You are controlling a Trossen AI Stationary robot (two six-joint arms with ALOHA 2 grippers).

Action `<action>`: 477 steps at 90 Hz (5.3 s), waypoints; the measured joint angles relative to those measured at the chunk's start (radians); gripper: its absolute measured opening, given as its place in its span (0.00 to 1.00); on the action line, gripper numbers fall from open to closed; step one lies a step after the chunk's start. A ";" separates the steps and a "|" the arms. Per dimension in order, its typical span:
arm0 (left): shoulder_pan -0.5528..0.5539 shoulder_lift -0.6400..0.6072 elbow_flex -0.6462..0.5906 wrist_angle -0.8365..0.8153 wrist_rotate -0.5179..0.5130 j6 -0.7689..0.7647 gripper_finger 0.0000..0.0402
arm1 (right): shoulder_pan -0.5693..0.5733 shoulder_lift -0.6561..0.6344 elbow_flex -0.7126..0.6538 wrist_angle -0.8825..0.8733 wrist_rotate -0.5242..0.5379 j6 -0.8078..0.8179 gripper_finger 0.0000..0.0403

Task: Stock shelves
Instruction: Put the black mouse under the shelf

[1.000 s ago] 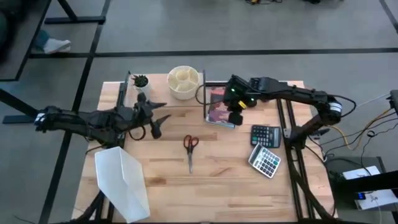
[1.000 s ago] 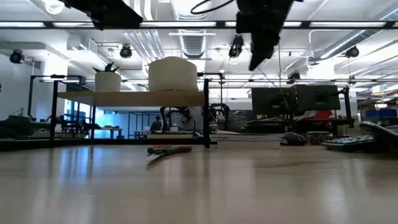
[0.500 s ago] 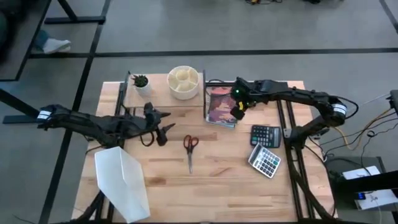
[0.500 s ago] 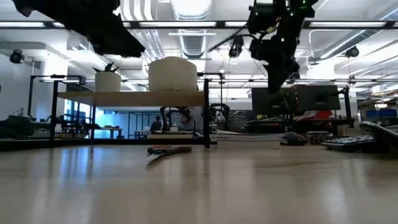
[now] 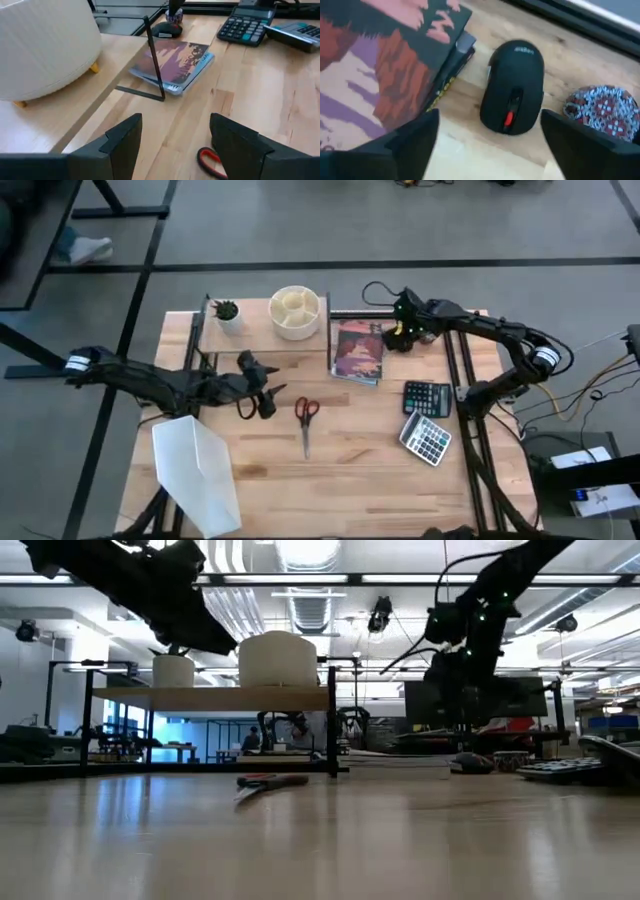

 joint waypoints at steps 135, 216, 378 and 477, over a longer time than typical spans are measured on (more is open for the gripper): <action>0.000 -0.001 -0.002 0.008 0.000 -0.054 0.55 | -0.108 0.313 0.029 0.148 0.005 -0.142 0.65; 0.000 -0.151 -0.002 -0.051 0.000 -0.019 0.55 | 0.546 -0.038 0.027 0.050 0.086 0.086 0.65; 0.007 -0.301 -0.002 0.068 -0.047 0.080 0.55 | 0.805 0.805 0.622 0.729 0.140 -0.801 0.67; 0.007 -0.269 -0.005 -0.044 -0.062 0.070 0.55 | 0.772 0.847 0.622 0.693 0.162 -0.847 0.86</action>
